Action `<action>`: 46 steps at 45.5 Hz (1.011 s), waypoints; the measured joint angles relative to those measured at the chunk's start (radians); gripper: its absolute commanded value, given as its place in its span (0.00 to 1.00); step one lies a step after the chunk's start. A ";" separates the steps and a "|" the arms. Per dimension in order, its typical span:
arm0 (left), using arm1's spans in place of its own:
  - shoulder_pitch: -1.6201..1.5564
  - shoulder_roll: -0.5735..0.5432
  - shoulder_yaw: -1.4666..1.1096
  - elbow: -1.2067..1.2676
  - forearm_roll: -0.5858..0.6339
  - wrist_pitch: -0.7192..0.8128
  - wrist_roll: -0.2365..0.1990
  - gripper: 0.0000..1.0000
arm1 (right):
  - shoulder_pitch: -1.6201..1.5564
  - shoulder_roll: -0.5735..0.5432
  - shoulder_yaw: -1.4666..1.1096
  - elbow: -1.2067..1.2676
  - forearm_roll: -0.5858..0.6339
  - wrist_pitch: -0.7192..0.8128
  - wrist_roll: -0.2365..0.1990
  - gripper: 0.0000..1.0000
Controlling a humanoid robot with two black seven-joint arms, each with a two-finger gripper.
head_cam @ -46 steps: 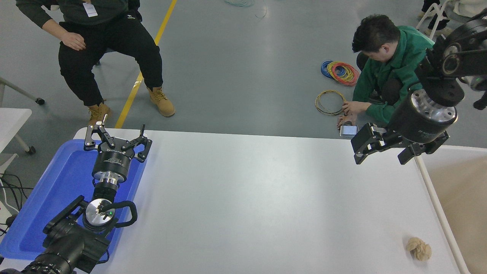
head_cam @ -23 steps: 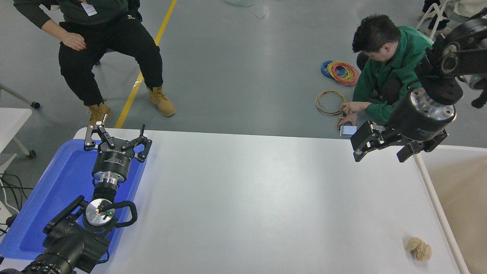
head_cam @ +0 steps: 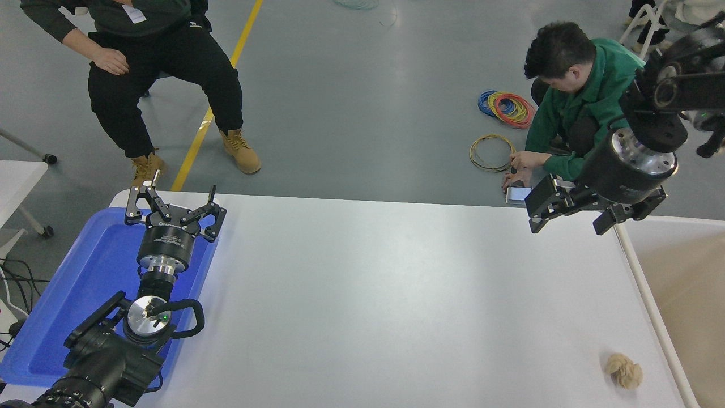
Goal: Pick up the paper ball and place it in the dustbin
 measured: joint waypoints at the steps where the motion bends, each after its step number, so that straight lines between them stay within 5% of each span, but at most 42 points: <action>1: 0.000 0.000 0.000 0.000 0.000 0.000 0.000 1.00 | -0.004 -0.003 -0.002 -0.008 0.002 0.000 0.000 1.00; 24: 0.000 0.000 0.000 0.000 0.000 -0.001 0.000 1.00 | -0.076 -0.031 -0.202 -0.134 0.018 -0.022 0.005 1.00; 46: 0.000 0.000 0.000 0.000 0.000 -0.001 0.001 1.00 | -0.271 -0.219 -0.264 -0.149 0.002 -0.297 0.006 1.00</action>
